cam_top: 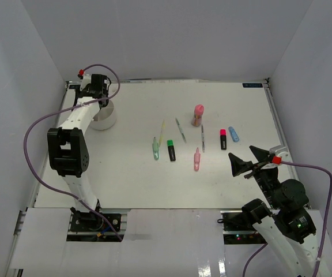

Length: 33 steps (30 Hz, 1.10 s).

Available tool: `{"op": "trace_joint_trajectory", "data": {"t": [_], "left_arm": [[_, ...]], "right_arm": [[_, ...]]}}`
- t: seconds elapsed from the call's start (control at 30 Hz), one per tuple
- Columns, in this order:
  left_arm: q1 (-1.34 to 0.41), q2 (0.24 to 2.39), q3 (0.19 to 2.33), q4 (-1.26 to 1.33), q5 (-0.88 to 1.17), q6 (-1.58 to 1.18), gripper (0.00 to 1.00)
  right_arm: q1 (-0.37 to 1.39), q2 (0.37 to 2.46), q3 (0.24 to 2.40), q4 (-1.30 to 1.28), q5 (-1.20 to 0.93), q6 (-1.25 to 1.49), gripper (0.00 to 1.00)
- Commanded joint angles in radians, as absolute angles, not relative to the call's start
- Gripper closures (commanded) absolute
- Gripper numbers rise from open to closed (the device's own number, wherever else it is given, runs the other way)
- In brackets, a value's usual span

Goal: Sort the stationery into containers
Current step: Place the stationery in the storage box.

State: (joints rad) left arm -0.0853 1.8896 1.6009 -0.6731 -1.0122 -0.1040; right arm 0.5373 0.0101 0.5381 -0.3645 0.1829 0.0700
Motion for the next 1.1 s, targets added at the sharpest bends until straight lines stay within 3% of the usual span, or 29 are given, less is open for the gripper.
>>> {"op": "trace_joint_trajectory", "data": {"t": [0.0, 0.3, 1.07], "left_arm": [[-0.087, 1.784, 1.508, -0.338, -0.982, 0.136, 0.91], [-0.087, 1.804, 1.427, -0.037, -0.925, 0.371, 0.91], [-0.094, 1.936, 1.414, 0.023, -0.853, 0.35, 0.86]], "right_arm": [[0.546, -0.067, 0.529, -0.324, 0.195, 0.058, 0.1], [0.548, -0.078, 0.517, -0.325, 0.202, 0.058, 0.1], [0.546, -0.095, 0.497, -0.319, 0.222, 0.063, 0.1]]}}
